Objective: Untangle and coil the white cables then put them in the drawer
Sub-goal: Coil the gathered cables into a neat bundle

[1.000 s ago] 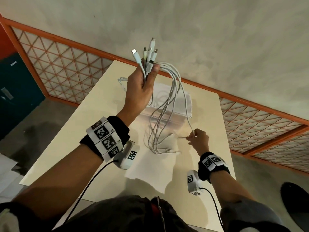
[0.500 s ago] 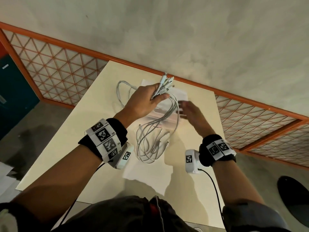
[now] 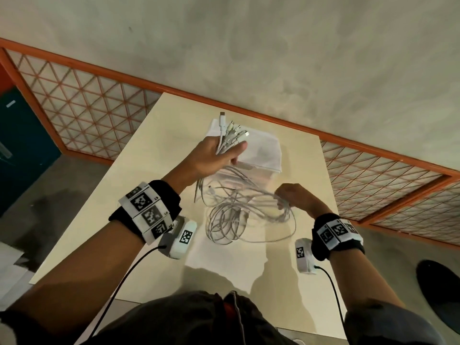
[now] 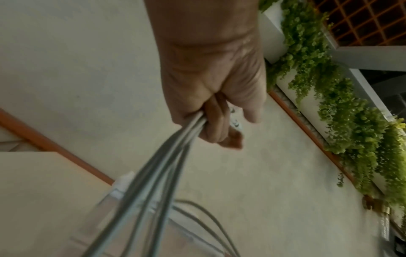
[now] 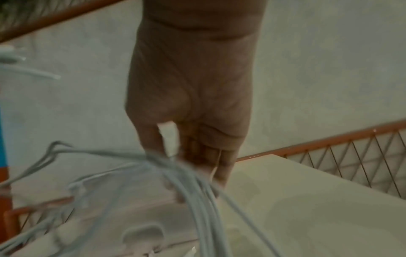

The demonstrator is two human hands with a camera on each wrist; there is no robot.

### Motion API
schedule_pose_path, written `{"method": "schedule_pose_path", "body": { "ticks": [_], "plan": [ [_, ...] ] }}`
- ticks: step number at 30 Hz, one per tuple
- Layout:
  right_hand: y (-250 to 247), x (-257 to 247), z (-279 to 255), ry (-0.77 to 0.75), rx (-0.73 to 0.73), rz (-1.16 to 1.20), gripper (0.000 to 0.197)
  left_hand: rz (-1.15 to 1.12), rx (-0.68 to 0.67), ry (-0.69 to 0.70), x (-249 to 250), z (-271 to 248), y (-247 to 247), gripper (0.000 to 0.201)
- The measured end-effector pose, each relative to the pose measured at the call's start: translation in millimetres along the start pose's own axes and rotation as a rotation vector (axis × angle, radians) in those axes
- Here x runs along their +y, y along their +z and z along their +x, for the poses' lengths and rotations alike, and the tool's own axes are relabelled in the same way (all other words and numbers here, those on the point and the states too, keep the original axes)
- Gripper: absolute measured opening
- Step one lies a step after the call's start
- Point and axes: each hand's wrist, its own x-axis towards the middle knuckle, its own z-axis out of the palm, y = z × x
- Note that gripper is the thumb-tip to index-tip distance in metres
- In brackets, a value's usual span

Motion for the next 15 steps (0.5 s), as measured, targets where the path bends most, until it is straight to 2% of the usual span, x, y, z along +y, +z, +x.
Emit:
{"method": "schedule_pose_path", "body": {
  "ticks": [1, 2, 5, 7, 9, 10, 12, 14, 15],
  "plan": [
    [-1, 9, 1, 0.026, 0.015, -0.055, 0.012, -0.067, -0.033, -0.021, 4, -2, 1, 0.040],
    [-1, 14, 3, 0.027, 0.057, -0.084, 0.015, -0.137, -0.071, -0.040, 6, -3, 2, 0.044],
    [9, -13, 0, -0.169, 0.125, 0.082, 0.021, -0.291, -0.176, -0.065, 11, -3, 10, 0.050],
    [21, -51, -9, -0.268, -0.010, 0.092, 0.038, -0.310, -0.202, -0.047, 15, -2, 17, 0.052],
    [34, -85, -20, -0.305, -0.245, 0.065, 0.056, -0.329, -0.190, -0.019, 19, -2, 23, 0.053],
    [41, -98, -26, -0.323, -0.341, 0.039, 0.057, -0.345, -0.172, -0.010, 20, -2, 25, 0.053],
    [55, -111, -31, -0.367, -0.430, 0.003, 0.036, -0.389, -0.138, 0.007, 20, -3, 25, 0.051],
    [67, -115, -34, -0.414, -0.431, 0.002, 0.012, -0.402, -0.096, 0.032, 17, -4, 21, 0.048],
    [70, -114, -34, -0.420, -0.420, 0.018, 0.015, -0.404, -0.068, 0.040, 15, -4, 19, 0.046]
  ]
}}
